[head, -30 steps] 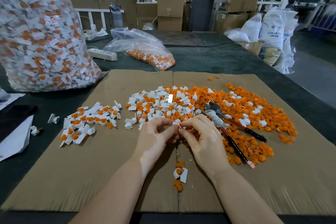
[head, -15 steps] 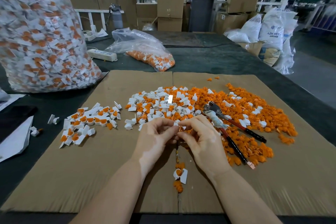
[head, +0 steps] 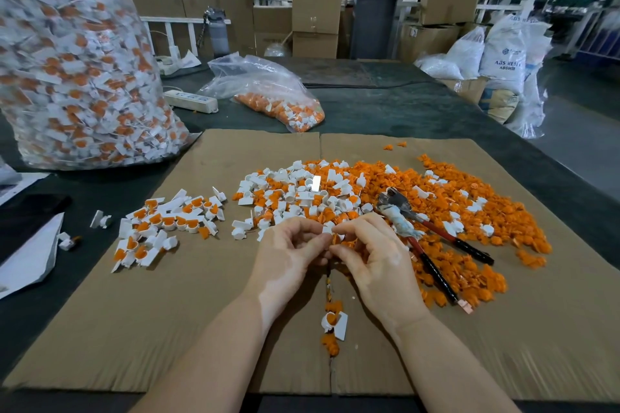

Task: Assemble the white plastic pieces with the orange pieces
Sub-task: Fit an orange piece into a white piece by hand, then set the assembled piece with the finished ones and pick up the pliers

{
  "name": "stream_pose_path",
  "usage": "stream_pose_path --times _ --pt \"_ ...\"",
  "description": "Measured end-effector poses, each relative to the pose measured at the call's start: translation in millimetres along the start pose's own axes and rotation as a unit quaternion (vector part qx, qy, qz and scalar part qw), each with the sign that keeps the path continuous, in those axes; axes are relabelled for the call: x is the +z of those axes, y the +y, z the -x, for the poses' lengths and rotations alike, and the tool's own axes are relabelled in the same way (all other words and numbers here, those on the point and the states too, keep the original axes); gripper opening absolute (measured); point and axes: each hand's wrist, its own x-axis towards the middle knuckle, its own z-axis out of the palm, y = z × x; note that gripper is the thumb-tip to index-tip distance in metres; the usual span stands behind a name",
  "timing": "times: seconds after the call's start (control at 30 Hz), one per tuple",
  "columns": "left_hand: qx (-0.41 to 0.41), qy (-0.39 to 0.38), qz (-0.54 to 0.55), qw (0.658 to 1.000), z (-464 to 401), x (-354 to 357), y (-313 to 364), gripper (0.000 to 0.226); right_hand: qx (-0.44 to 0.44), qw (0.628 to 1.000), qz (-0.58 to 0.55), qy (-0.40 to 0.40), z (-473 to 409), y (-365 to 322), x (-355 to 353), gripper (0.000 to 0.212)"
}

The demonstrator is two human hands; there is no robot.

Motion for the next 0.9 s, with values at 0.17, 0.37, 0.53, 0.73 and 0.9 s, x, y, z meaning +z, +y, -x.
stream_pose_path --times 0.17,0.37,0.53,0.73,0.9 --pt "0.000 0.006 -0.002 1.000 -1 -1 -1 0.009 0.001 1.000 -0.003 0.011 1 0 0 0.019" --pt "-0.021 0.023 0.047 0.998 -2 0 0 0.009 0.088 0.980 0.138 0.118 0 2 -14 0.023" --pt "-0.003 0.032 -0.002 0.999 -4 1 -3 0.006 0.362 0.862 0.345 -0.086 -12 17 -42 0.058" --pt "-0.001 0.039 -0.007 0.999 -4 2 -2 0.004 0.377 0.824 0.383 -0.180 -20 23 -56 0.048" --pt "-0.012 0.052 -0.002 0.999 -4 3 1 0.004 0.313 0.856 0.392 -0.124 -24 13 -61 0.047"
